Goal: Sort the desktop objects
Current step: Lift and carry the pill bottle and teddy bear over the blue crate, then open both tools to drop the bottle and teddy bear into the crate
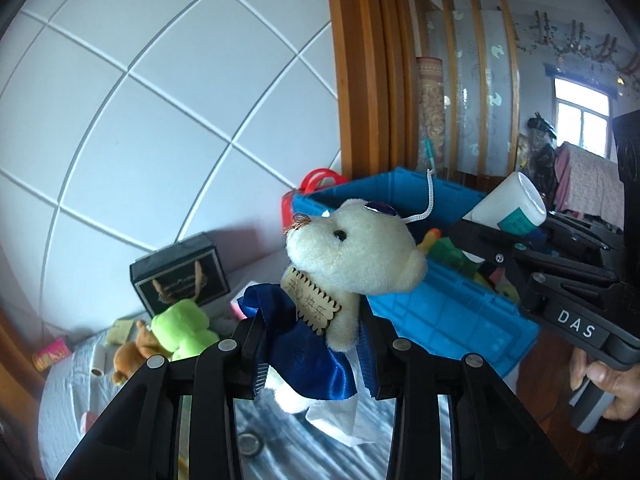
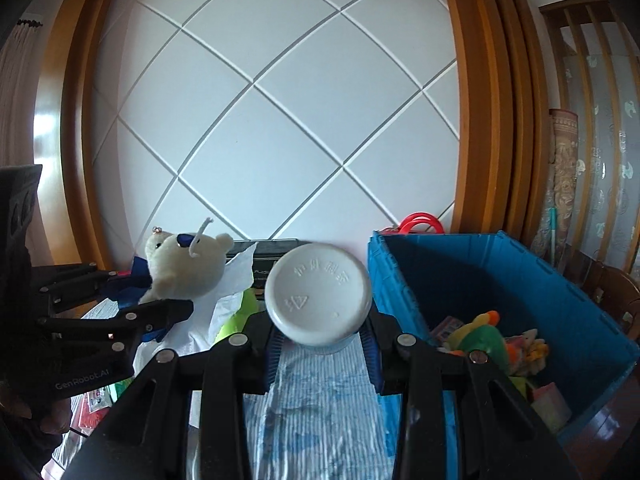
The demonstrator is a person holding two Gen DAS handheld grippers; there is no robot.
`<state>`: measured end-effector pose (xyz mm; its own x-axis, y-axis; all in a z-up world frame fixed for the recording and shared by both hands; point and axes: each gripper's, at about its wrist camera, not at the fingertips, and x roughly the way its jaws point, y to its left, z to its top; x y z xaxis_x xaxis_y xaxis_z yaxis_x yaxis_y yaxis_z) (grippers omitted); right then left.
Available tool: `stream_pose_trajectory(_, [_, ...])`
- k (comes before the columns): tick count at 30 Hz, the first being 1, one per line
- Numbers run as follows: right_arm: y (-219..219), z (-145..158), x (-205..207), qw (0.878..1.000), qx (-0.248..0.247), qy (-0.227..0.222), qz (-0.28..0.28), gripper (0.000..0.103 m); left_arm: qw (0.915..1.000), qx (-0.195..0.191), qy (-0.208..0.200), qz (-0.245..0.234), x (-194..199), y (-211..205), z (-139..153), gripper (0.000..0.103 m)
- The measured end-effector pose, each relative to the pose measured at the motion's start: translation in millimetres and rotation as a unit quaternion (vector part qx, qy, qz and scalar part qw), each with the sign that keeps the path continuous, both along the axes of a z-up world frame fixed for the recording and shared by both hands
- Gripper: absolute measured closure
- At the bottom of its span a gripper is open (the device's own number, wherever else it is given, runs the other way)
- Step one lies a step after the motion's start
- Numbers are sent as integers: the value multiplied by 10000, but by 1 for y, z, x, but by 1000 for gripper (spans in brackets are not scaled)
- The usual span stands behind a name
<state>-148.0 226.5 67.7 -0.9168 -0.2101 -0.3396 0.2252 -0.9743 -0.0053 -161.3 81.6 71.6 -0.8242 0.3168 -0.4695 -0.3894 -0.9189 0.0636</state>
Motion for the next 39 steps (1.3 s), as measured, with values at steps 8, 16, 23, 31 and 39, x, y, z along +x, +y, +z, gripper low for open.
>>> stream_pose_trajectory(8, [105,22,8,9991,79,181,-387,69,9992,103,234,-308,-6,115,23,68])
stream_pose_trajectory(16, [195,16,-4,9976,14,-8,-689,69,9992,23,216,-332,-21,209,28,68])
stream_pose_trajectory(23, [248,-7,-29,9944,-179,-360,-979,69,9994,-206,14,-293,-45,254,14,68])
stream_pose_trajectory(31, [280,-28,-63,9908,-279,-650,-1150,69,9990,-324,-193,-237,-74,279,-1,68])
stream_pose_trajectory(39, [294,-35,-87,9888,-368,-773,-1219,69,9988,-408,-239,-128,-94,291,-7,57])
